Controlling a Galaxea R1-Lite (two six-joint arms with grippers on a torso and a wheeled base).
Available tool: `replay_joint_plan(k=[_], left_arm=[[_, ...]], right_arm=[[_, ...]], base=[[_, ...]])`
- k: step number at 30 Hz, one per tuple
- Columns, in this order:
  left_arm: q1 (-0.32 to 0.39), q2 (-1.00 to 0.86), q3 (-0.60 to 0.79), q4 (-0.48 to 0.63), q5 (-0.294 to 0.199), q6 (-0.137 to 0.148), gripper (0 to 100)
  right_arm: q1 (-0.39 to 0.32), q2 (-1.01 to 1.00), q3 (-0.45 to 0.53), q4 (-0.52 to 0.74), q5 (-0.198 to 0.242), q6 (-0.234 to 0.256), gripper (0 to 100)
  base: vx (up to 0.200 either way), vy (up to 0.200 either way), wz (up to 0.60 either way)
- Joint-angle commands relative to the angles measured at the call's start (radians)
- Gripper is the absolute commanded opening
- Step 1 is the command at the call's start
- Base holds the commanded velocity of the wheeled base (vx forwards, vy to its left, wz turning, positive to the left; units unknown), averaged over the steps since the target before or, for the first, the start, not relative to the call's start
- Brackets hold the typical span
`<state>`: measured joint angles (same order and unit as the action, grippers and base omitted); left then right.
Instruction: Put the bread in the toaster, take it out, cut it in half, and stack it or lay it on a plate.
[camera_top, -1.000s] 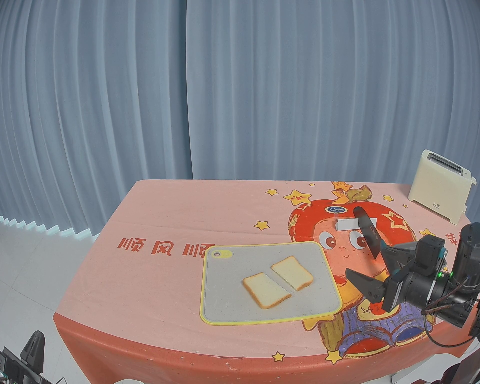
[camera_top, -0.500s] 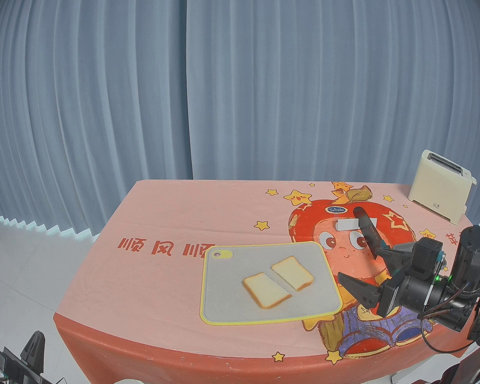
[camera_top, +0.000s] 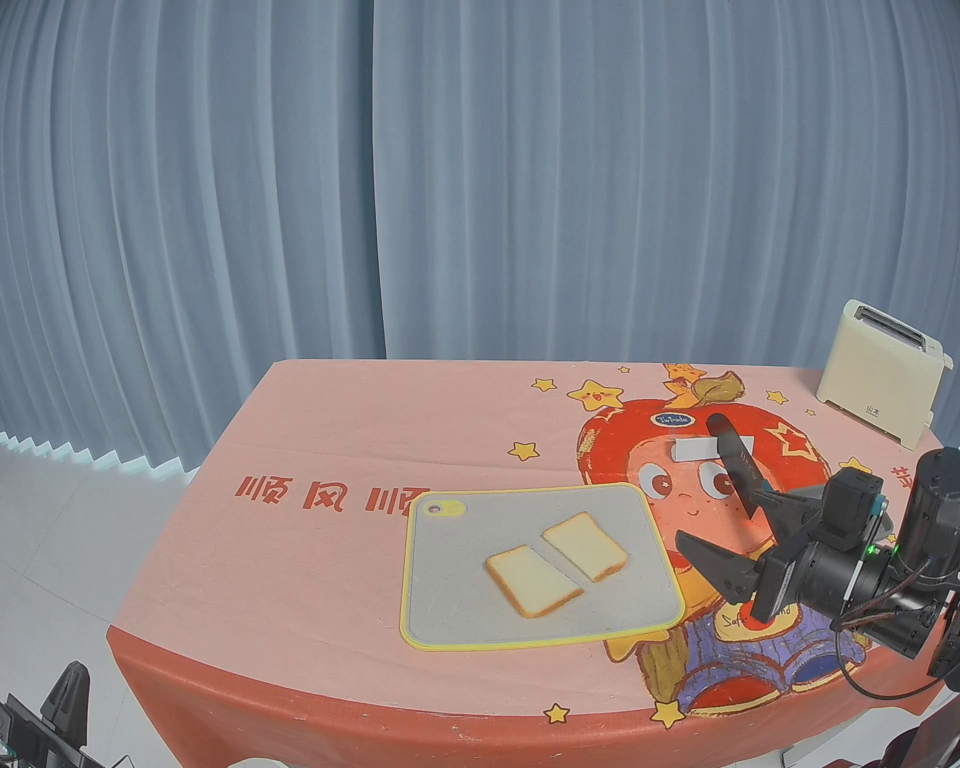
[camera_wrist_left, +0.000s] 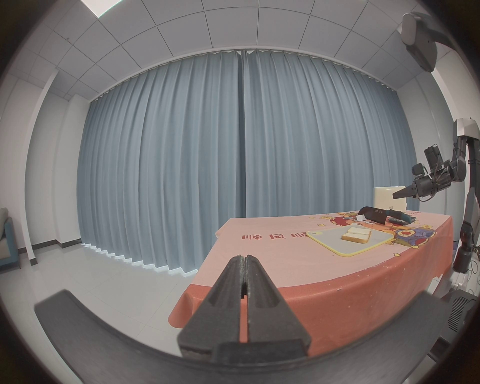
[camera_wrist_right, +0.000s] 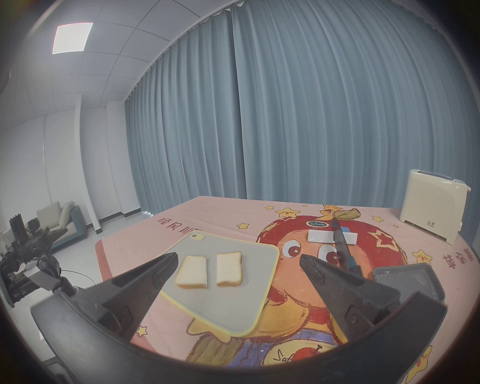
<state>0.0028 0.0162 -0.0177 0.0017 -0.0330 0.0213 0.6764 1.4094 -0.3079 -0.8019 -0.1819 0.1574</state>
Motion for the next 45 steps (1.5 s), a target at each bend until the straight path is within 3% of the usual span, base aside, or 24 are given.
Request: replay_joint_plan(k=[1, 6, 14, 16, 28, 33, 45], left_arm=[[0.0, -0.016, 0.016, 0.0, 0.001, 0.0, 0], [0.0, -0.016, 0.016, 0.0, -0.001, 0.0, 0], [0.0, -0.016, 0.016, 0.0, -0.001, 0.0, 0], [0.0, -0.016, 0.016, 0.0, -0.001, 0.0, 0], [0.0, -0.016, 0.016, 0.0, -0.001, 0.0, 0], [0.0, -0.016, 0.016, 0.001, 0.001, 0.0, 0], [0.0, -0.016, 0.016, 0.0, -0.001, 0.0, 0]], right_arm=[[0.008, 0.008, 0.004, 0.001, 0.013, 0.001, 100], [0.008, 0.007, 0.004, 0.001, 0.045, -0.007, 100], [0.006, 0.011, -0.025, 0.003, 0.045, -0.052, 100], [0.005, 0.022, -0.105, 0.027, 0.047, -0.09, 100], [0.009, 0.106, -0.382, 0.359, 0.041, -0.114, 100], [-0.001, 0.111, -0.39, 0.484, 0.035, -0.108, 100], [-0.004, 0.194, -0.413, 0.484, 0.035, -0.099, 100]], base=[[0.0, 0.0, 0.0], [0.0, 0.0, 0.0], [0.0, 0.0, 0.0], [0.0, 0.0, 0.0], [0.0, 0.0, 0.0], [0.0, 0.0, 0.0], [0.0, 0.0, 0.0]])
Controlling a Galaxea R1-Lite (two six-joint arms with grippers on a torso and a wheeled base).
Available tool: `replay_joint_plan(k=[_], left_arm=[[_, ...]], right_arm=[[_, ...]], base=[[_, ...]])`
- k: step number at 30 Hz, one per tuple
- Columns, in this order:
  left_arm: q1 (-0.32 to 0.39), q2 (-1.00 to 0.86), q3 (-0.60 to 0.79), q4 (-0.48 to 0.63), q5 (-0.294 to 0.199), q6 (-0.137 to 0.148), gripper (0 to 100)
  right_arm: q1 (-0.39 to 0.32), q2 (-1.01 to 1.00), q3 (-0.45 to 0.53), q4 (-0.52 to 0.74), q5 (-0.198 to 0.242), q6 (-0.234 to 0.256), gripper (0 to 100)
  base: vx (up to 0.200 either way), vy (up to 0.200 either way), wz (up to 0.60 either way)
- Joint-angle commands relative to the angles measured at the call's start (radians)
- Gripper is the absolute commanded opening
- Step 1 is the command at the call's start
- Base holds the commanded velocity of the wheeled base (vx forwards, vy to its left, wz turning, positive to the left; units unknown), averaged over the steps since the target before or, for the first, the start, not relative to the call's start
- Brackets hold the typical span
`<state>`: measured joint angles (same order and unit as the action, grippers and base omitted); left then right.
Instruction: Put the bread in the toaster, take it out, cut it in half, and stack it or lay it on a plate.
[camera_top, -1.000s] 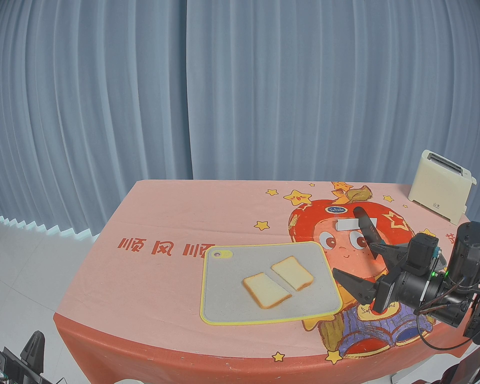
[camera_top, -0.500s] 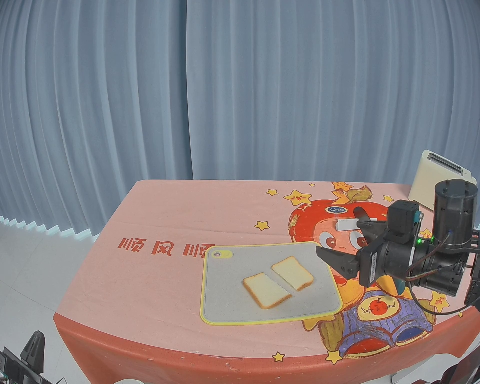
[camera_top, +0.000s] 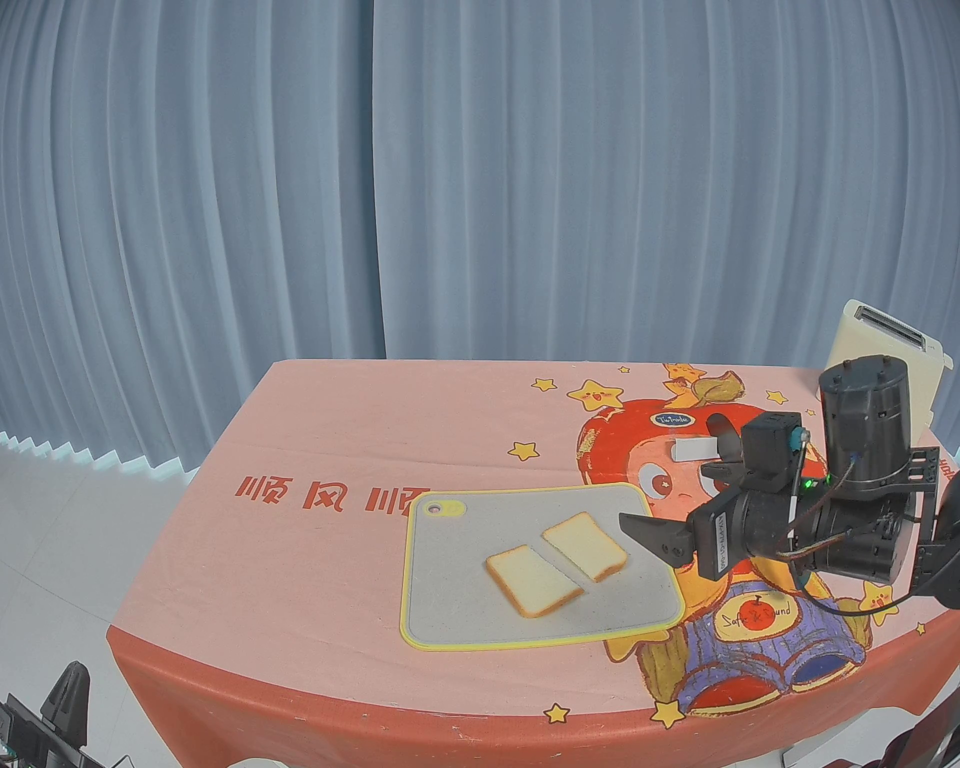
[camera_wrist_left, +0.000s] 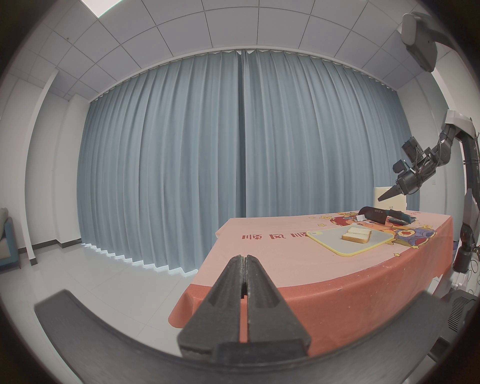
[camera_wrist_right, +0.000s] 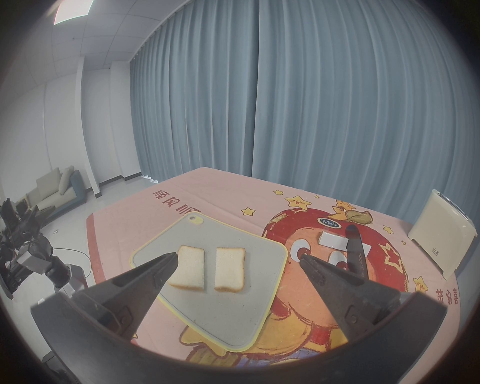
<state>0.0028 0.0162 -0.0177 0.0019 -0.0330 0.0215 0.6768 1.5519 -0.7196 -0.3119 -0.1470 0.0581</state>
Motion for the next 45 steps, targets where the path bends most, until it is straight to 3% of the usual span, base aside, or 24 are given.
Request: replay_joint_plan(k=[1, 6, 14, 31, 37, 45], left_arm=[[0.0, -0.016, 0.016, 0.0, 0.001, 0.0, 0], [0.0, -0.016, 0.016, 0.0, 0.001, 0.0, 0], [0.0, -0.016, 0.016, 0.0, -0.001, 0.0, 0], [0.0, -0.016, 0.016, 0.0, 0.001, 0.0, 0], [0.0, -0.016, 0.016, 0.0, -0.001, 0.0, 0], [0.0, -0.016, 0.016, 0.0, -0.001, 0.0, 0]], right_arm=[[-0.006, 0.063, -0.001, -0.006, -0.002, 0.002, 100], [-0.006, 0.097, -0.011, -0.006, -0.009, 0.008, 100], [0.0, 0.139, -0.015, -0.006, -0.085, 0.012, 100], [-0.019, 0.22, -0.018, -0.009, -0.12, 0.016, 100], [-0.022, 0.22, -0.034, -0.007, -0.121, 0.037, 100], [-0.029, 0.255, -0.057, -0.007, -0.161, 0.052, 100]], base=[[0.0, 0.0, 0.0], [0.0, 0.0, 0.0], [0.0, 0.0, 0.0], [0.0, 0.0, 0.0], [0.0, 0.0, 0.0], [0.0, 0.0, 0.0]])
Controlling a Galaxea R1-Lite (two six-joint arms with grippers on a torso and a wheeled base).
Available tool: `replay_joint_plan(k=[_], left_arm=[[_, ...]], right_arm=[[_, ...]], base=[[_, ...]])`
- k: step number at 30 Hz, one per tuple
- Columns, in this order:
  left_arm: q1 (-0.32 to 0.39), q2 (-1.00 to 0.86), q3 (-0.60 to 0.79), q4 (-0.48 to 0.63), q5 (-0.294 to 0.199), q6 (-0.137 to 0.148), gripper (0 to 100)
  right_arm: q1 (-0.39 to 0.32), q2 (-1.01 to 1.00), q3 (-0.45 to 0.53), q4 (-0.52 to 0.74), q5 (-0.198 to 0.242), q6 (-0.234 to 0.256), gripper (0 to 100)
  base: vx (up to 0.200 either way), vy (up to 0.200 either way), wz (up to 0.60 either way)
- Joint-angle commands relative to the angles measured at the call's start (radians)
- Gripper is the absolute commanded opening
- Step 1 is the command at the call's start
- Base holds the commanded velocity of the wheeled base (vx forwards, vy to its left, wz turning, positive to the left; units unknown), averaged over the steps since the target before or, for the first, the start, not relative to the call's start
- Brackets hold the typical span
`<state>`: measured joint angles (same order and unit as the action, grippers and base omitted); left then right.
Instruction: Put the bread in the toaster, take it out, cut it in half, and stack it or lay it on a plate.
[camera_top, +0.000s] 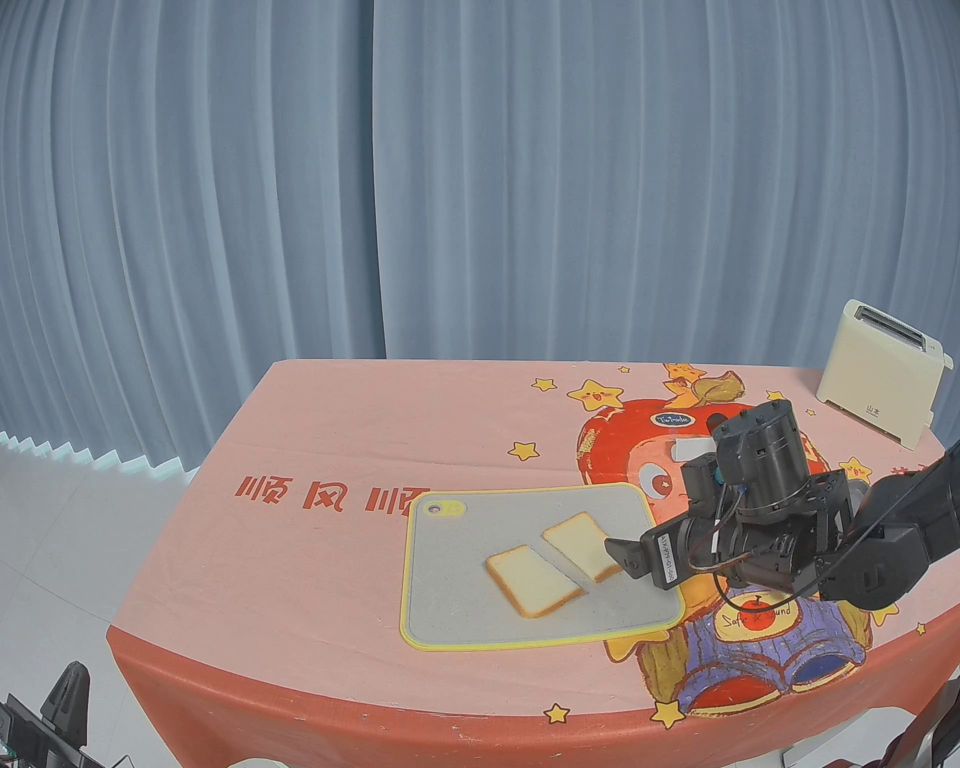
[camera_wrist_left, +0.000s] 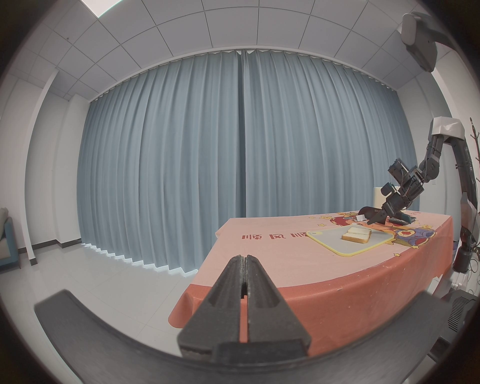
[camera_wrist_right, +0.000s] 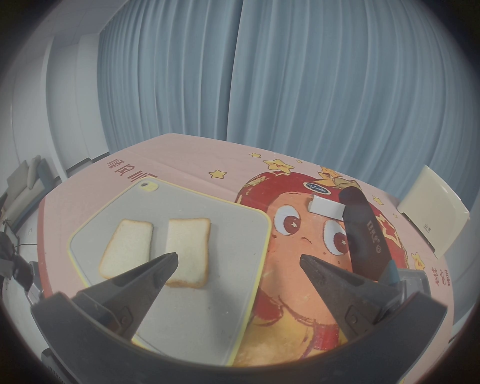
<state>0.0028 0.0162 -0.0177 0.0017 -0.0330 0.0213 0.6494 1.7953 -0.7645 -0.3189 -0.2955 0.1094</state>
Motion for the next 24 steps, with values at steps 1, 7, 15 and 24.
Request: replay_joint_plan(k=[1, 7, 15, 24], left_arm=[[0.0, -0.016, 0.016, 0.0, 0.001, 0.0, 0], [0.0, -0.016, 0.016, 0.0, 0.001, 0.0, 0], [0.0, -0.016, 0.016, 0.0, -0.001, 0.0, 0], [0.0, -0.016, 0.016, 0.0, -0.001, 0.0, 0]], right_arm=[[-0.01, 0.013, -0.015, 0.0, -0.024, 0.003, 100], [-0.013, 0.022, -0.019, 0.0, -0.034, 0.018, 100], [-0.011, 0.049, -0.021, 0.0, -0.037, 0.019, 100], [-0.014, 0.062, -0.024, 0.0, -0.037, 0.019, 100]], base=[[0.0, 0.0, 0.0], [0.0, 0.0, 0.0], [0.0, 0.0, 0.0], [0.0, 0.0, 0.0]])
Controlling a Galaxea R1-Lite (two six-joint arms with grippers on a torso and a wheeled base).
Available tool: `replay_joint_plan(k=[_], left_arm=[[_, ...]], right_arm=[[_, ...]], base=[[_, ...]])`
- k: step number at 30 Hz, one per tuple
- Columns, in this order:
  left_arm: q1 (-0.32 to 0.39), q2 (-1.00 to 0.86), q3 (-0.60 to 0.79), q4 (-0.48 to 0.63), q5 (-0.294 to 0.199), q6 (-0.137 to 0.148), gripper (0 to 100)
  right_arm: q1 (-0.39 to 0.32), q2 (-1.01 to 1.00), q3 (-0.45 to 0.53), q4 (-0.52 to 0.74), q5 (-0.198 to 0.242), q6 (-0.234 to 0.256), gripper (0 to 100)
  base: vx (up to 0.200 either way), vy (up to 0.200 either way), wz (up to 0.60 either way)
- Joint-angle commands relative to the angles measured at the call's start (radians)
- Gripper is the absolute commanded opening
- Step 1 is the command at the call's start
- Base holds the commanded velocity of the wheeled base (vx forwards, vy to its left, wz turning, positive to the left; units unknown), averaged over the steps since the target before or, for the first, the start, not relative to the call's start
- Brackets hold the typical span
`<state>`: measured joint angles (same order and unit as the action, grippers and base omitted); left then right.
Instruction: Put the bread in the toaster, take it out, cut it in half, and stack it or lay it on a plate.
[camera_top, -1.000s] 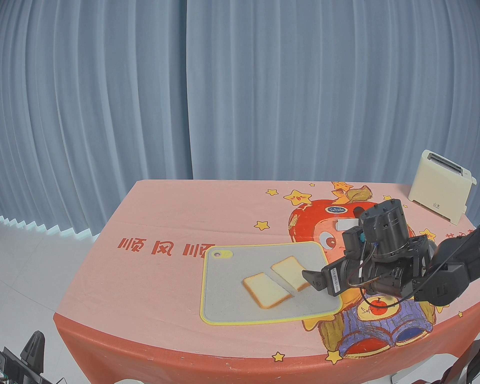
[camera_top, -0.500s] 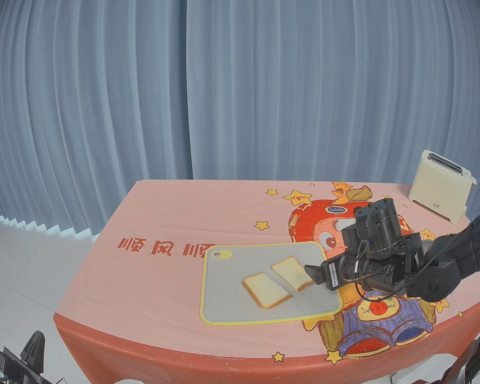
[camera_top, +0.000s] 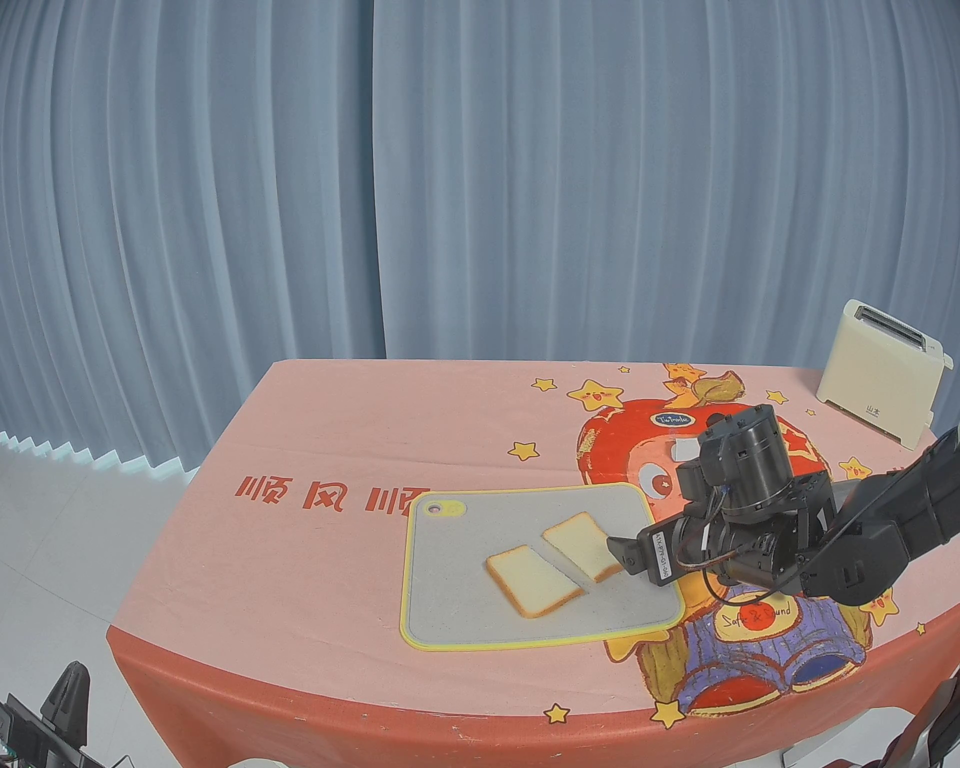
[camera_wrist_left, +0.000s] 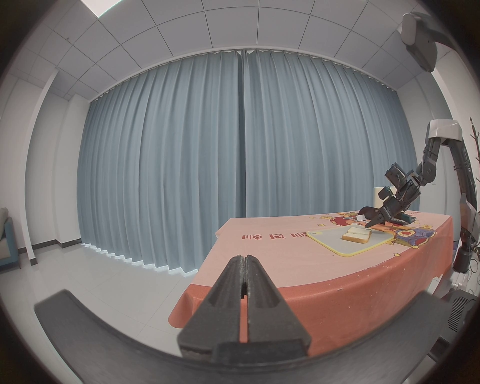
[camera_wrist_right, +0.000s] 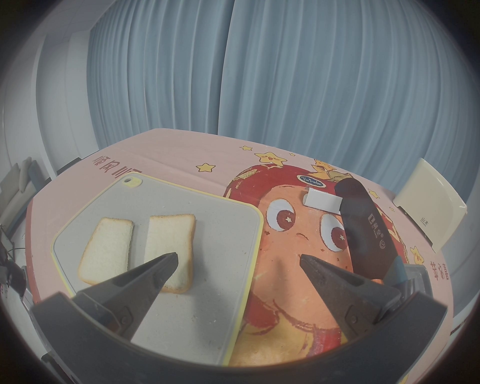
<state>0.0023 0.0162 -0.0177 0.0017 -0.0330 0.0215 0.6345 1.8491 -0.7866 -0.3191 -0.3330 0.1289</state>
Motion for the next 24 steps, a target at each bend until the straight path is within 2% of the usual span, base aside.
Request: replay_joint_plan(k=[1, 24], left_arm=[[0.001, -0.016, 0.016, 0.0, -0.001, 0.0, 0], [0.001, -0.016, 0.016, 0.0, -0.001, 0.0, 0]], right_arm=[[0.001, 0.009, -0.002, -0.001, 0.0, 0.0, 100], [-0.007, 0.033, -0.006, -0.001, 0.0, 0.0, 100]], base=[[0.0, 0.0, 0.0], [0.0, 0.0, 0.0]])
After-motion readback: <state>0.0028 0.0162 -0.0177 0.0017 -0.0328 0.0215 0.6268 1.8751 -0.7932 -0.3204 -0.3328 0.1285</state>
